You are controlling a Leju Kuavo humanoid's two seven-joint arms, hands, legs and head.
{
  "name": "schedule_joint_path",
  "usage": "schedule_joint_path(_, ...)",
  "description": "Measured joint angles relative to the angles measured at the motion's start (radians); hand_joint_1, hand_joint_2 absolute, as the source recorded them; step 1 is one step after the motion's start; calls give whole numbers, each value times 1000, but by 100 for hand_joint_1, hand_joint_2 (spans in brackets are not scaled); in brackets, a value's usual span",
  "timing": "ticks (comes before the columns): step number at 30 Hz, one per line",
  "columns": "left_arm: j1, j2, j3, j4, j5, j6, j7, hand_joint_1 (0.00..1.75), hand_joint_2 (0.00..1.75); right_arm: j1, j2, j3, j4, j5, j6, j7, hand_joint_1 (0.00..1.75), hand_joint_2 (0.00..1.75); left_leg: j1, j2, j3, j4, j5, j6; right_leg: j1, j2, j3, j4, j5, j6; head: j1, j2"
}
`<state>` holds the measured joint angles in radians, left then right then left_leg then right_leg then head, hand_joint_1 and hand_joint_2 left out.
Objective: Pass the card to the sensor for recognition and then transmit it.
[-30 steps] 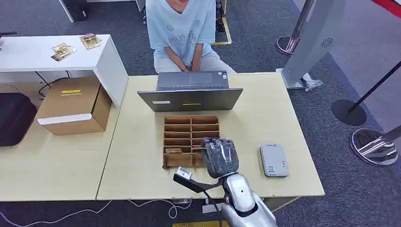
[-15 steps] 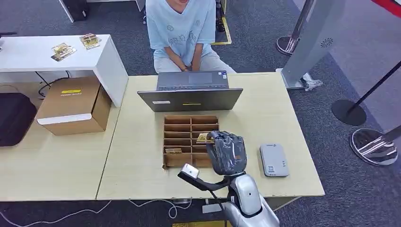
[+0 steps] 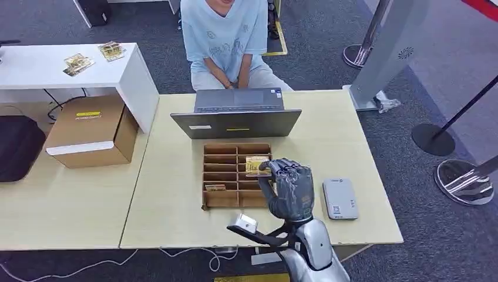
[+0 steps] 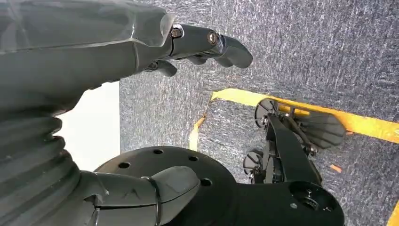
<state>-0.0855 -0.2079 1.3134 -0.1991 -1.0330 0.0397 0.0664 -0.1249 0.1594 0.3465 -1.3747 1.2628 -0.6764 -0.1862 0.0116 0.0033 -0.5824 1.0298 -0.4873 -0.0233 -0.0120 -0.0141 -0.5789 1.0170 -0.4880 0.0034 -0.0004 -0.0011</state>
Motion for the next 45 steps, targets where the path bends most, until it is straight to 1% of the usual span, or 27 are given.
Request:
schedule_joint_path(2,0,0,0,0,-3,0,-2,0,175,10,20,-29,-25,-30,0,-84,175,175,0,0,0,0,0,0,0,0,0,0,0,0,0,0)
schedule_joint_path(5,0,0,0,0,-4,0,-3,0,175,20,47,-66,-49,-50,0,-156,175,175,0,0,0,0,0,0,0,0,0,0,0,0,0,0)
schedule_joint_path(7,0,0,0,0,-4,0,-3,0,175,25,66,-89,-59,-53,0,-178,175,175,0,0,0,0,0,0,0,0,0,0,0,0,0,0)
schedule_joint_path(9,0,0,0,0,-6,0,-4,0,175,25,75,-100,-62,-52,0,-178,175,175,0,0,0,0,0,0,0,0,0,0,0,0,0,0)
schedule_joint_path(13,0,0,1,0,-12,0,-5,0,175,17,76,-102,-54,-22,0,-131,175,175,0,0,0,0,0,0,0,0,0,0,0,0,0,0)
schedule_joint_path(16,0,0,1,0,-14,0,-6,0,175,-8,76,-101,-43,-4,0,-107,175,175,0,0,0,0,0,0,0,0,0,0,0,0,0,0)
schedule_joint_path(19,-1,0,1,0,-17,-2,-7,0,175,-65,75,-84,0,1,1,-40,175,175,0,1,0,0,1,-1,0,1,0,0,0,0,0,0)
schedule_joint_path(21,-1,0,1,0,-18,-2,-9,0,175,-123,68,-58,43,-15,3,34,175,175,0,1,0,0,1,-1,0,1,0,0,1,0,0,0)
schedule_joint_path(23,-1,1,1,0,-22,-2,-9,0,175,-177,58,-33,84,-35,14,73,175,175,0,1,0,0,2,-2,0,1,0,1,1,0,0,0)
schedule_joint_path(27,-2,1,0,0,-26,-2,-9,0,175,-285,48,-4,161,-76,41,103,175,175,0,1,0,0,2,-2,0,1,0,1,1,-1,0,0)
schedule_joint_path(34,-4,2,1,0,-28,-1,-9,0,175,-429,34,17,268,-80,72,140,175,175,0,1,0,0,2,-2,0,1,0,1,1,-1,0,0)
schedule_joint_path(40,-8,2,1,0,-33,2,2,0,175,-534,32,32,357,-64,105,168,175,175,0,0,0,0,2,-2,0,1,0,1,1,-1,0,0)
schedule_joint_path(43,-11,2,1,0,-36,2,5,0,175,-584,32,54,405,9,122,204,175,175,0,1,0,0,2,-2,0,1,0,1,1,-1,0,0)
schedule_joint_path(45,-12,3,1,0,-38,2,5,0,175,-610,33,65,430,17,141,215,175,175,0,0,0,0,2,-2,0,1,0,1,1,-1,0,0)
